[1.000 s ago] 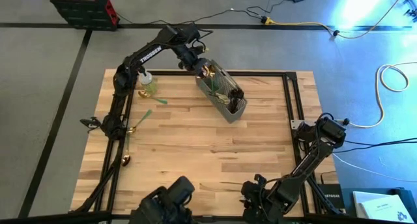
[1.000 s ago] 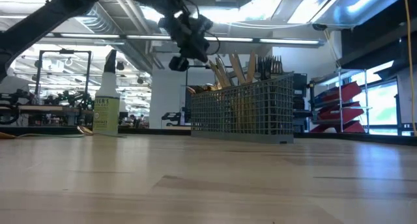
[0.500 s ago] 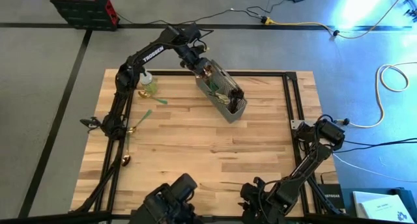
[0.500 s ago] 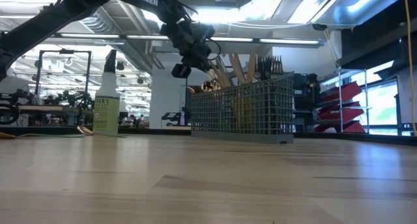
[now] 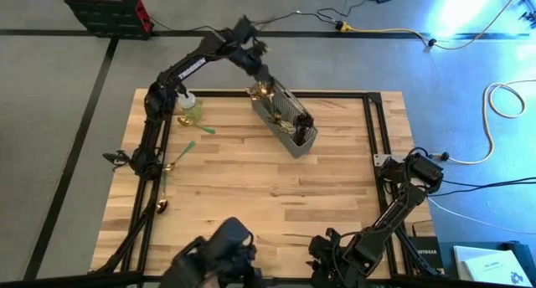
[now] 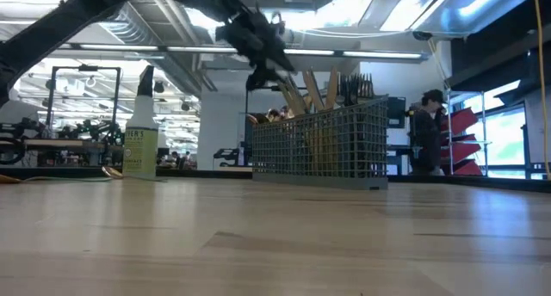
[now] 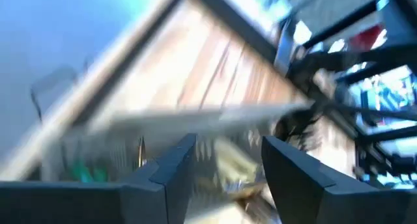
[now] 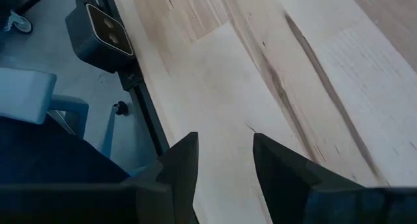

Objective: Sort silverware
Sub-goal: Put the green spoon on the gray silverware organizer

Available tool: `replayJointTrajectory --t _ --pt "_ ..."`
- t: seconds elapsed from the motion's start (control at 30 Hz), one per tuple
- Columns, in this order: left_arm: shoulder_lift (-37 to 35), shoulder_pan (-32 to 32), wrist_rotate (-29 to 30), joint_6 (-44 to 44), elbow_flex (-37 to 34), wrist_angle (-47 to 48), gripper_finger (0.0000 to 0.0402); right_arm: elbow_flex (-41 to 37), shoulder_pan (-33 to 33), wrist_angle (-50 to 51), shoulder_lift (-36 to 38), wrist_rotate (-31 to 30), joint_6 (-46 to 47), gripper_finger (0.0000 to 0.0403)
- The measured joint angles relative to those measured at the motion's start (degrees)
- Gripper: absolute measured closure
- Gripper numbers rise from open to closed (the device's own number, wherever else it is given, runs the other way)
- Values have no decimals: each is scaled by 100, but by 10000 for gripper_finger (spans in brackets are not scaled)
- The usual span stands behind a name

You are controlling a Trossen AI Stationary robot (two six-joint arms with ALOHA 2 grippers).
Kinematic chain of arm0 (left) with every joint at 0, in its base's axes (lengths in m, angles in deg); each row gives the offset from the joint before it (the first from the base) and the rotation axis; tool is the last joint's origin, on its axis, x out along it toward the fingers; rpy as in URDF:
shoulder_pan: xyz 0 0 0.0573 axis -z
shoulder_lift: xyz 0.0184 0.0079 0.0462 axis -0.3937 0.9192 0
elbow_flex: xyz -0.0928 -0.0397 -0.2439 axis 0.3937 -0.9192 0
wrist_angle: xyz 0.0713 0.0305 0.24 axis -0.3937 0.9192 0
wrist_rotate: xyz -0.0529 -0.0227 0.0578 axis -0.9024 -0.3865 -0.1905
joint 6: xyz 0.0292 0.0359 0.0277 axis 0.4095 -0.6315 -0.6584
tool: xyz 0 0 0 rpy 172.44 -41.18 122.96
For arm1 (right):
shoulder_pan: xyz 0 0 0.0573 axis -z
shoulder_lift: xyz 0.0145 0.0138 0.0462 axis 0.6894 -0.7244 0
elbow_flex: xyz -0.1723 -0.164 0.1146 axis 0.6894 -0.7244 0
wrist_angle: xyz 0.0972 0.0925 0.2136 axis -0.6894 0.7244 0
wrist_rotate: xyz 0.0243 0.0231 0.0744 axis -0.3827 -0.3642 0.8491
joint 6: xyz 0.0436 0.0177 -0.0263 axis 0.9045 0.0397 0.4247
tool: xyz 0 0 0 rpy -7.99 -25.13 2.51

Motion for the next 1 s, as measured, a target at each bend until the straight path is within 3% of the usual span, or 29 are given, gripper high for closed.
replayJointTrajectory --t 0.13,0.27,0.43,0.57,0.63,0.7,0.9,1.0 --pt "-557 -106 -240 79 0 -648 240 -2 0 3 0 0 -22 272" --pt "-1342 -76 -414 -46 2 -683 240 -2 0 13 0 -2 -365 272" --pt "-2332 317 -300 -543 7 93 240 -2 19 55 0 -124 -942 272" --pt "-2935 945 13 -962 7 1221 240 -2 128 39 0 -1000 -1381 272" --pt "-3133 1366 367 -1099 5 1886 240 -2 270 -15 0 -1415 -1759 272" --pt "-3299 1836 996 -1113 -122 2475 240 -2 458 -89 0 -1432 -2237 272" --pt "-3760 3443 3563 -103 -1212 3255 240 -4 1031 -327 0 -592 -3864 272" --pt "-4012 4137 4263 460 -2086 3276 240 -4 1284 -362 0 -334 -4585 272"
